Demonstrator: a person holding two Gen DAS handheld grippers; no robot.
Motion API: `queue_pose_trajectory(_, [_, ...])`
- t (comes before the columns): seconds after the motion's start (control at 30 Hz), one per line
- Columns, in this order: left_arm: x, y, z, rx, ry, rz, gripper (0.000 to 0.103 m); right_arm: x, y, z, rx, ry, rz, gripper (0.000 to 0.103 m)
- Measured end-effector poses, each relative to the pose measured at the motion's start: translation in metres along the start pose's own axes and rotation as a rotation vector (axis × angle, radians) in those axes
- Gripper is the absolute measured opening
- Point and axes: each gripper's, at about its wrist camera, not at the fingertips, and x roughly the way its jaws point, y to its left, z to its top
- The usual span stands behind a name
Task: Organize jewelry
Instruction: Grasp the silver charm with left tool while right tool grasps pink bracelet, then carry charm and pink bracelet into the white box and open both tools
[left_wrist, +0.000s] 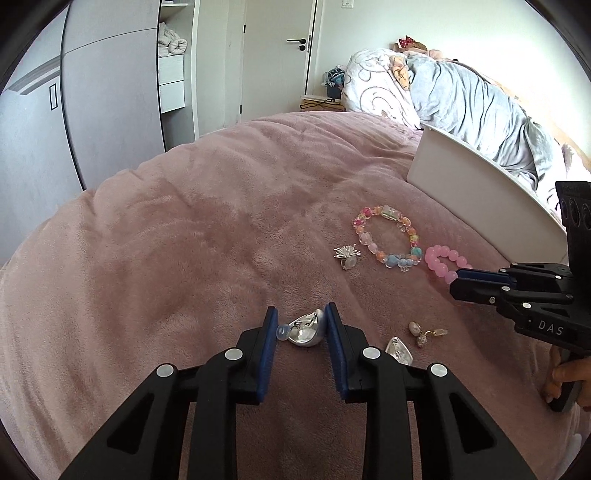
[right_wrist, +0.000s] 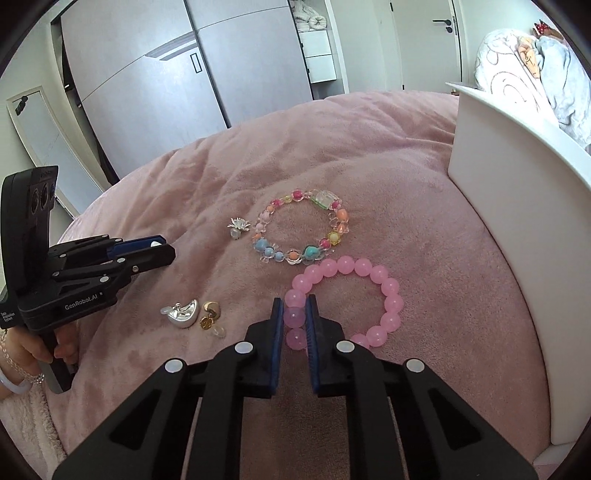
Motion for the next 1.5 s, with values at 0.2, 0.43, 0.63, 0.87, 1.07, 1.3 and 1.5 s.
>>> queue_pose_trajectory(0.2, [-0.019, -0.011, 0.0, 0.015, -0.027, 0.007, 0.03, -0.031, -0.006, 0.014, 0.013, -0.075, 0.002, 0.012])
queue_pose_trajectory(0.43, [-0.038, -0.024, 0.012, 0.008, -0.061, 0.001, 0.03, -0.07, -0.021, 0.037, 0.052, -0.178, 0.019, 0.012])
queue_pose_trajectory(0.63, [-0.048, -0.038, 0.031, -0.019, -0.077, -0.028, 0.03, -0.104, -0.028, 0.055, 0.041, -0.252, 0.022, 0.012])
queue_pose_trajectory(0.87, [-0.059, -0.065, 0.069, 0.011, -0.107, -0.04, 0.03, -0.139, -0.038, 0.074, 0.035, -0.323, 0.025, 0.012])
queue_pose_trajectory(1.07, [-0.071, -0.093, 0.11, 0.066, -0.143, -0.057, 0.03, -0.161, -0.047, 0.082, 0.017, -0.357, 0.008, 0.012])
queue_pose_trajectory(1.3, [-0.064, -0.128, 0.146, 0.112, -0.14, -0.084, 0.03, -0.18, -0.079, 0.085, 0.052, -0.39, 0.003, 0.012])
queue_pose_trajectory(1.5, [-0.045, -0.167, 0.169, 0.179, -0.116, -0.096, 0.031, -0.199, -0.107, 0.084, 0.073, -0.421, -0.022, 0.012])
